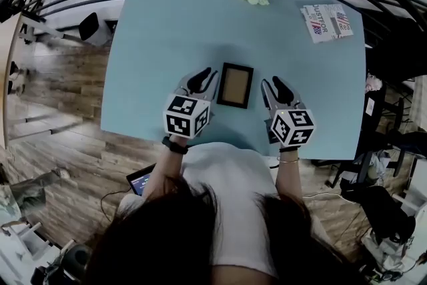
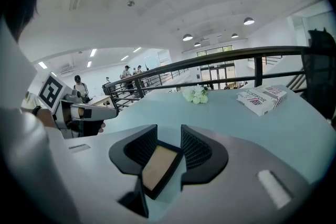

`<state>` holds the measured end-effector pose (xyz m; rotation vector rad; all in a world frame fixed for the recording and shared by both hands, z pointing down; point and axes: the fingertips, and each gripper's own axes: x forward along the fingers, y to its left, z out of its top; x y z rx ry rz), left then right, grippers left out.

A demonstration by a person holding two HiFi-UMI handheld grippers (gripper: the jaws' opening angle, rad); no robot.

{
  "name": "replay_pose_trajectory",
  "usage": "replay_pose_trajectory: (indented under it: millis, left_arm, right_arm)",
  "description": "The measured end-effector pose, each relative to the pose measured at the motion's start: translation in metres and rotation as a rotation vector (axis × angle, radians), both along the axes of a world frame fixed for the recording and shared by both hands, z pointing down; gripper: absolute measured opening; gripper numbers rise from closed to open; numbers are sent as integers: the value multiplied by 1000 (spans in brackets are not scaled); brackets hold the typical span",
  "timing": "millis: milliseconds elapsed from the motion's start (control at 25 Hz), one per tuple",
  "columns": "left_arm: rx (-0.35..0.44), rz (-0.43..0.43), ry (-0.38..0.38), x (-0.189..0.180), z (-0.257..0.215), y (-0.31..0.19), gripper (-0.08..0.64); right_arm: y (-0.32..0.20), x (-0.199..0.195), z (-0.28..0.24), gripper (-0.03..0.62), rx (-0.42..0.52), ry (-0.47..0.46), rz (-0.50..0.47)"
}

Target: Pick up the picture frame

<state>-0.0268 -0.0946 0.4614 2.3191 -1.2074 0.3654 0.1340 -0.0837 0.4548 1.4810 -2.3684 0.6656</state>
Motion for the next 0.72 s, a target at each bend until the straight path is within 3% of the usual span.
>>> replay_pose_trajectory:
  millis: [720]
  left_arm:
    - [-175, 88, -21, 26, 71, 8, 80]
  right_arm:
    - [9, -3, 70, 115, -182, -41, -5]
